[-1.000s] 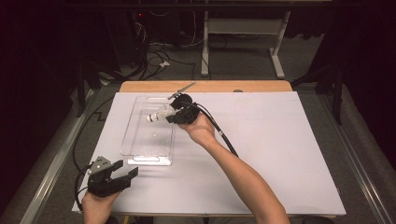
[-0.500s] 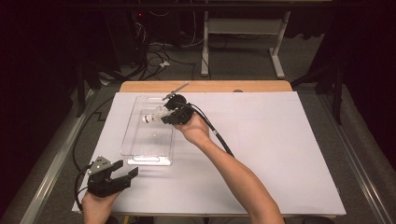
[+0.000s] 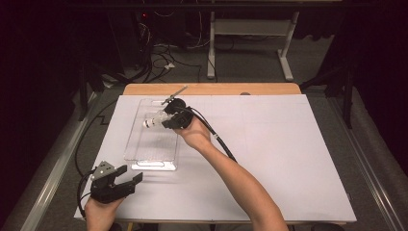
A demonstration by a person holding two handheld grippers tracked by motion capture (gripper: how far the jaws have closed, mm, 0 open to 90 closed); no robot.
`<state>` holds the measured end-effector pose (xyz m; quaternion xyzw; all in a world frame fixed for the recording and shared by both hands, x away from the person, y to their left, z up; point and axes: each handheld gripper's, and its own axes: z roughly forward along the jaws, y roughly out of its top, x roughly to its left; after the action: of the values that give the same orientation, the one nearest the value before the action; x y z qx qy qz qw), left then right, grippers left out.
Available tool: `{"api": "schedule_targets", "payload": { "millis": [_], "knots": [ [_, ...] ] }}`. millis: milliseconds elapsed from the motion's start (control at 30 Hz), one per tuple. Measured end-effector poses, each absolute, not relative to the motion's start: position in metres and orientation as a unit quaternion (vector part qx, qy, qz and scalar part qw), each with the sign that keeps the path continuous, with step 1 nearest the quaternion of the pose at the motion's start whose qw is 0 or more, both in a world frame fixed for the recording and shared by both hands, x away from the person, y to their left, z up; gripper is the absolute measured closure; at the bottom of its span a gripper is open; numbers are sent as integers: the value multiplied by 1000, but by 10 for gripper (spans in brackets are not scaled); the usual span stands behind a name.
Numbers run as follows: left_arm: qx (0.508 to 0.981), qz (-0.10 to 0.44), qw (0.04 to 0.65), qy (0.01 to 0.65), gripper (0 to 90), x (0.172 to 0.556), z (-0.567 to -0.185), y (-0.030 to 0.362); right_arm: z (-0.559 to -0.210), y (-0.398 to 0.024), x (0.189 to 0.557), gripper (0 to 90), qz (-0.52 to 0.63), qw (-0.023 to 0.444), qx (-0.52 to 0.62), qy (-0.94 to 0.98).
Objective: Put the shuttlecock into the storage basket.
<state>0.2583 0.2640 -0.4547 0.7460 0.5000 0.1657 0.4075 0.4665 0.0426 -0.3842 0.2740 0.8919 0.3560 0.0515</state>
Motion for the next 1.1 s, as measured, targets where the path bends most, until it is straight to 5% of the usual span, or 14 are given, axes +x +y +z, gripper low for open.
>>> {"api": "schedule_targets", "payload": {
  "millis": [1100],
  "knots": [
    [747, 165, 407, 499, 315, 259, -455, 264, -408, 71, 476, 884, 317, 60, 282, 904]
  ]
}}
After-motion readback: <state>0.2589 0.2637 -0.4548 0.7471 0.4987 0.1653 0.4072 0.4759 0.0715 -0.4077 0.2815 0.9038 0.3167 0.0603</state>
